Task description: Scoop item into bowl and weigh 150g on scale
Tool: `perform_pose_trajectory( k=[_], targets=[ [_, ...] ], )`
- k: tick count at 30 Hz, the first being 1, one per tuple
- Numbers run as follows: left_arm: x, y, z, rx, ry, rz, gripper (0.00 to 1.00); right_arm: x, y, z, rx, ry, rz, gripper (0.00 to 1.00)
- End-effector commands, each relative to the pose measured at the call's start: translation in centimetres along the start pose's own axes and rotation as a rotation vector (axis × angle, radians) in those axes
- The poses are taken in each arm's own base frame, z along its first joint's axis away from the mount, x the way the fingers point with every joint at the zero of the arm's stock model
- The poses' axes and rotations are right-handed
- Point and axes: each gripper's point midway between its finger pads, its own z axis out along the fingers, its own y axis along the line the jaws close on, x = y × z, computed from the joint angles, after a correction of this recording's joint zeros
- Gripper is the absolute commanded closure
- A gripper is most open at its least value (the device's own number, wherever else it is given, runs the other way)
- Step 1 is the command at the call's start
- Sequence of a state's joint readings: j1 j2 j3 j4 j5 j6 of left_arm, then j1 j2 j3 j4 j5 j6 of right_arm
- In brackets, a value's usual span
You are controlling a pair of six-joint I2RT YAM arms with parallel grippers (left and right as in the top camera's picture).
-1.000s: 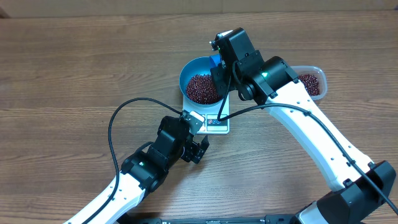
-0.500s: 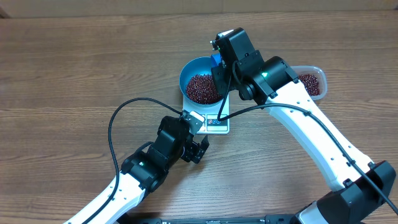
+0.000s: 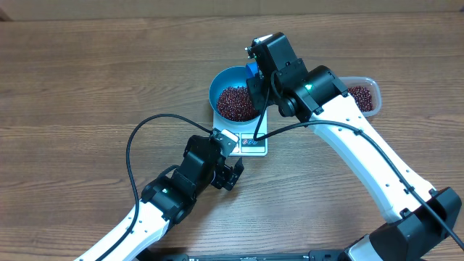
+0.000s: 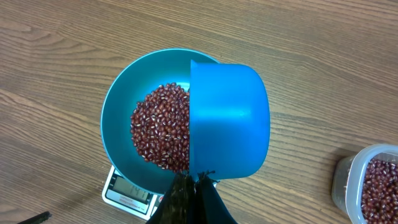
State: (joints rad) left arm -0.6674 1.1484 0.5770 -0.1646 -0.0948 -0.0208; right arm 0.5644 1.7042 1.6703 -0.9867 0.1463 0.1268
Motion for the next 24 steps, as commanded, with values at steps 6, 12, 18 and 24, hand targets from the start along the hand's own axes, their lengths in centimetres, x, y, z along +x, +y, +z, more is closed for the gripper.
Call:
perform_pose_trajectory(
  k=[6, 12, 18, 24],
  targets=[
    [0.3, 0.2, 0.1, -0.013, 0.008, -0.008, 0.00, -1.2, 1.7, -2.0, -0.120, -0.033, 0.086, 0.96],
    [0.3, 0.2, 0.1, -0.013, 0.008, -0.008, 0.00, -1.0, 1.9, -2.0, -0.170, -0.010, 0.139, 0.96],
    [0.3, 0.2, 0.1, -0.013, 0.008, -0.008, 0.00, -1.0, 1.7, -2.0, -0.166, -0.011, 0.137, 0.96],
    [0.3, 0.2, 0.1, -0.013, 0.008, -0.008, 0.00, -1.0, 1.7, -2.0, -0.165, -0.012, 0.137, 0.96]
  ],
)
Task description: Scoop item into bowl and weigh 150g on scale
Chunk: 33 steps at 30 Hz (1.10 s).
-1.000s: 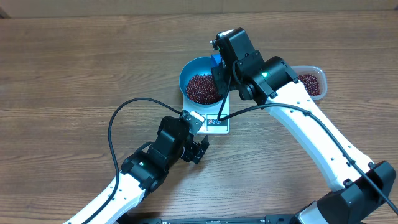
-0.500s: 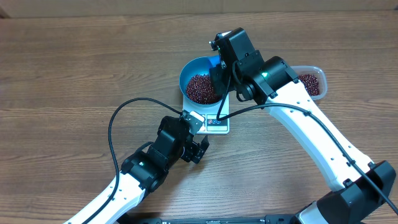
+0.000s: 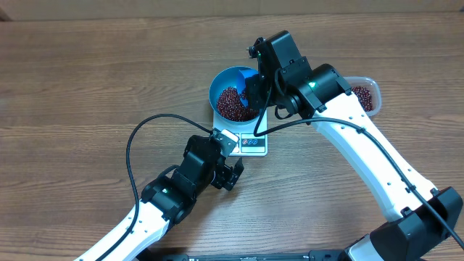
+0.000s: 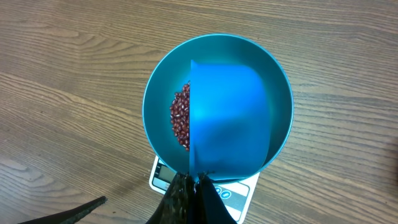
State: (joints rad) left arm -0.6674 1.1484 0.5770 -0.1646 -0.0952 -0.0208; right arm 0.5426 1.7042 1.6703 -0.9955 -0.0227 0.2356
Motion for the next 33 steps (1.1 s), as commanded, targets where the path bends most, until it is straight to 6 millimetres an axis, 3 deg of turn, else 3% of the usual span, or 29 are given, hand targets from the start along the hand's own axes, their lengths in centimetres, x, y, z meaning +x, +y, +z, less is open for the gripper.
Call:
perform_pose_trajectory(
  k=[1, 33],
  targets=[
    [0.3, 0.2, 0.1, -0.013, 0.008, -0.008, 0.01, -1.5, 0.3, -1.9, -0.020, -0.060, 0.006, 0.96],
    [0.3, 0.2, 0.1, -0.013, 0.008, -0.008, 0.00, -1.7, -0.6, -1.9, 0.031, -0.070, 0.002, 0.96]
  ],
)
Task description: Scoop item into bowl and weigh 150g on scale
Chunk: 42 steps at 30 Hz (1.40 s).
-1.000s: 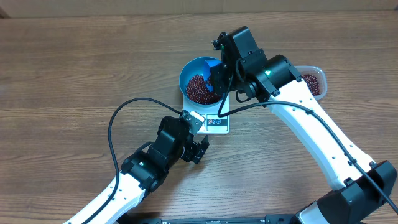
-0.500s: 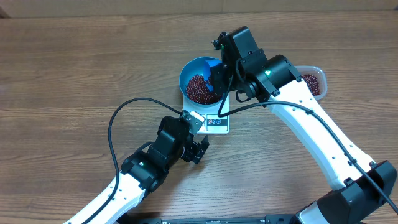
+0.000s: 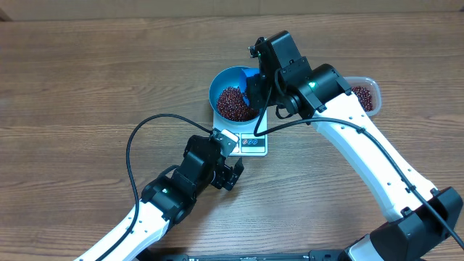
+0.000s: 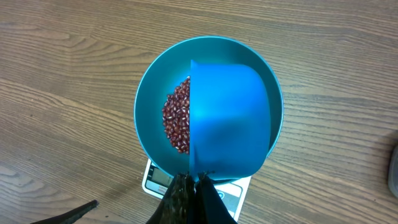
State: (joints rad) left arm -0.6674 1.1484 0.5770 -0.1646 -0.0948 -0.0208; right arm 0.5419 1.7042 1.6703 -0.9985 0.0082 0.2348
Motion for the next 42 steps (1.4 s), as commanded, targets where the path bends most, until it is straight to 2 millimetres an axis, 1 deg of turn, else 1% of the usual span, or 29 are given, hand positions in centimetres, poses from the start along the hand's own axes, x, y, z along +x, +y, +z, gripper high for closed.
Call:
perform_pose_trajectory(
  k=[1, 5, 7, 9, 11, 42],
  targets=[
    [0.33, 0.21, 0.10, -0.013, 0.008, -0.008, 0.00, -1.61, -0.24, -1.89, 0.007, -0.065, 0.003, 0.96],
    [0.33, 0.21, 0.10, -0.013, 0.008, -0.008, 0.01, -1.71, -0.22, -1.88, 0.007, -0.069, 0.001, 0.96],
    [0.33, 0.21, 0.10, -0.013, 0.008, -0.008, 0.00, -1.71, -0.57, -1.89, 0.026, -0.070, 0.002, 0.96],
    [0.33, 0.21, 0.10, -0.013, 0.008, -0.008, 0.00, -1.63, -0.29, -1.88, 0.010, -0.065, 0.000, 0.96],
    [0.33, 0.21, 0.10, -0.013, 0.008, -0.008, 0.01, -1.65, -0.50, -1.88, 0.023, -0.068, 0.000, 0.96],
    [0.32, 0.21, 0.10, -0.013, 0.007, -0.008, 0.00, -1.64, -0.38, -1.85, 0.017, -0.067, 0.001, 0.96]
  ],
)
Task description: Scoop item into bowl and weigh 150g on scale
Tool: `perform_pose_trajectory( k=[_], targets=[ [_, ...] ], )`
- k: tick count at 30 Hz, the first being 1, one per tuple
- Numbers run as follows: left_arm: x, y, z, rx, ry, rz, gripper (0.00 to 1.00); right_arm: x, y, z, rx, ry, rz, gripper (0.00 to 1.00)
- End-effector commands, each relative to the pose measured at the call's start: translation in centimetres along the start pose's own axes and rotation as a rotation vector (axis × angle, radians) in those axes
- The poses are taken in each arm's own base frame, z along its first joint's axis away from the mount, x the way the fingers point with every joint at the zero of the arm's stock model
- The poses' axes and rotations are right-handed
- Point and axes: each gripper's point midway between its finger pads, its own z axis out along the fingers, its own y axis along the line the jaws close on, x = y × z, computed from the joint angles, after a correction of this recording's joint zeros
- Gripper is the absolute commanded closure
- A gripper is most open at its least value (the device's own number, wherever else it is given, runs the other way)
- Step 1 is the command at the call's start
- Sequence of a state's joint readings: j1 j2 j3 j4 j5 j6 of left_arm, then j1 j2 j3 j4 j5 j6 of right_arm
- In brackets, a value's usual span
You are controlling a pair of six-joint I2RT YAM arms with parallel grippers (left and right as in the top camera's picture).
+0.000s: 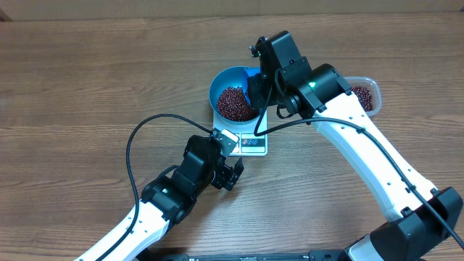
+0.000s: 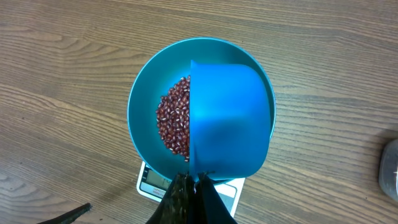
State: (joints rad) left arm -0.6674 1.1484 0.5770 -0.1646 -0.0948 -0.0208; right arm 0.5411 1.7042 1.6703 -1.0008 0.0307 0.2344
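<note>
A teal bowl (image 2: 146, 118) (image 1: 221, 81) holding red beans (image 2: 174, 121) (image 1: 233, 102) stands on a small white scale (image 1: 254, 143) (image 2: 153, 180). My right gripper (image 2: 196, 177) is shut on the handle of a blue scoop (image 2: 230, 118) (image 1: 251, 81), which is tipped on its side over the bowl's right half. The scoop's inside is hidden. My left gripper (image 1: 233, 174) hovers just below and left of the scale, holding nothing; its jaws are hard to read.
A clear tub of red beans (image 1: 362, 96) sits at the right behind my right arm. A black cable loops over the wood table (image 1: 87, 87) by the left arm.
My right gripper and the scoop have shifted slightly right over the bowl, so a little more of the beans shows. The left arm is where it was.
At first the scoop was tipped over the bowl's right rim, beans broadly visible. Then it was further over the bowl, covering most of the beans. After that it stood a little further right each time, staying tipped over the bowl.
</note>
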Motion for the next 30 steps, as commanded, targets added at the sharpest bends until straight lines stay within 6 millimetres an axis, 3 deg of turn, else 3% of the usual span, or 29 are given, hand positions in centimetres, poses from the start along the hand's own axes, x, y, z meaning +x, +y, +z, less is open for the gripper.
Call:
perform_pose_trajectory(
  k=[1, 30],
  targets=[
    [0.33, 0.21, 0.10, -0.013, 0.008, -0.008, 0.01, -1.54, 0.01, -1.83, -0.006, -0.060, 0.001, 0.96],
    [0.33, 0.21, 0.10, -0.013, 0.008, -0.008, 0.00, -1.62, -0.66, -1.85, 0.038, -0.068, -0.020, 0.96]
  ],
)
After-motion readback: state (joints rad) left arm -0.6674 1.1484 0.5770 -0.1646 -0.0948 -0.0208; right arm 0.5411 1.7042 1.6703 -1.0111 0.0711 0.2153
